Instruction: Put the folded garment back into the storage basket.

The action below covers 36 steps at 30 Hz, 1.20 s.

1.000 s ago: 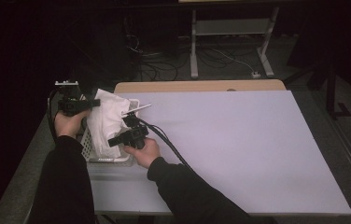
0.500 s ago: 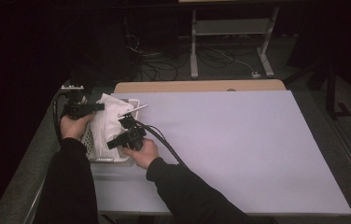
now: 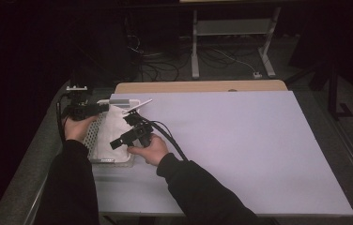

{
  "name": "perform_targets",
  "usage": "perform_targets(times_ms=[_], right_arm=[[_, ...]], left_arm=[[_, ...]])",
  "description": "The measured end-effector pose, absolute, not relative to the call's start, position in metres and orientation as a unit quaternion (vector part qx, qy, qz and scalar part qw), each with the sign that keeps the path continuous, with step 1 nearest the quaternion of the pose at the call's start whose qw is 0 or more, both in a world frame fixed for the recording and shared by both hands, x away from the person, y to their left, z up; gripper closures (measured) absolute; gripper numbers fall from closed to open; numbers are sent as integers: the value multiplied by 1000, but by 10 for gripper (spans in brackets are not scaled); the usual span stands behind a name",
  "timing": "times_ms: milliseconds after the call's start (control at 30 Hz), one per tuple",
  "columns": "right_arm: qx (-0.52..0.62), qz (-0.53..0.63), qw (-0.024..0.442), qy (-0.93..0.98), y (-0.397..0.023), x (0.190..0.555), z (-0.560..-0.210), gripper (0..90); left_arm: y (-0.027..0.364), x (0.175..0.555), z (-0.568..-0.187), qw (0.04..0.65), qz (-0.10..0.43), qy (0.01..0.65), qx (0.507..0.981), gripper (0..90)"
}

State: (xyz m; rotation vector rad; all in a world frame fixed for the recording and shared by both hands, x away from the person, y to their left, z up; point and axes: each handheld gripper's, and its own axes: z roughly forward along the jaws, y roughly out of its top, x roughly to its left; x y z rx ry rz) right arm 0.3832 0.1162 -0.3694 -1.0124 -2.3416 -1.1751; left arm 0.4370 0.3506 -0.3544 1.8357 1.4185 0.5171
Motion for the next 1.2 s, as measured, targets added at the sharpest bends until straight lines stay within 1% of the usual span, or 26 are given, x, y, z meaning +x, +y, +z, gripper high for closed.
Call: perform_targets(times_ms=[33, 67, 100, 133, 167, 200, 233, 300, 367, 400, 467, 533, 567, 633, 667, 700, 800, 833, 1200], right_arm=[[-352, -414, 162, -824, 113, 383, -367, 364], [-352, -414, 162, -824, 113, 383, -367, 364], [-351, -416, 162, -823, 111, 384, -366, 325], [-351, -416, 162, -823, 111, 384, -366, 325], [-351, -414, 157, -825, 108, 384, -364, 325], [-351, -414, 157, -825, 108, 384, -364, 288], [-344, -421, 141, -828, 98, 387, -358, 193], [-343, -423, 137, -828, 95, 387, -356, 176], [-339, -422, 132, -830, 92, 387, -354, 163], [-333, -424, 121, -833, 87, 388, -352, 128], [-330, -430, 120, -832, 79, 388, -348, 110], [-329, -433, 116, -831, 74, 387, -345, 48], [-329, -433, 116, -831, 74, 387, -345, 48], [-316, -434, 95, -839, 66, 386, -341, 0], [-316, -434, 95, -839, 66, 386, -341, 0], [-314, -440, 94, -836, 57, 386, -338, 0], [-311, -440, 93, -837, 55, 386, -338, 0], [-310, -447, 90, -834, 45, 387, -336, 0], [-315, -453, 75, -831, 9, 388, -333, 0]], left_arm=[[350, 436, -353, 377, 198, 552, 717, 384], [350, 436, -353, 377, 198, 552, 717, 343], [349, 435, -351, 380, 193, 551, 718, 343], [349, 435, -351, 380, 193, 551, 718, 299], [349, 435, -351, 380, 193, 551, 718, 299], [349, 435, -351, 380, 193, 551, 718, 299], [344, 431, -347, 396, 174, 547, 716, 163], [342, 430, -347, 396, 169, 545, 719, 127], [340, 428, -346, 404, 163, 539, 721, 127], [340, 427, -346, 406, 160, 539, 720, 68], [338, 426, -344, 412, 152, 539, 718, 8], [337, 424, -342, 418, 149, 536, 718, 0], [337, 424, -342, 418, 149, 536, 718, 0], [333, 420, -339, 430, 157, 531, 713, 0], [333, 420, -339, 430, 157, 531, 713, 0], [330, 416, -337, 433, 160, 526, 714, 0], [327, 414, -336, 430, 160, 522, 720, 0], [321, 411, -335, 432, 162, 518, 721, 0], [309, 398, -329, 437, 170, 502, 727, 0]])
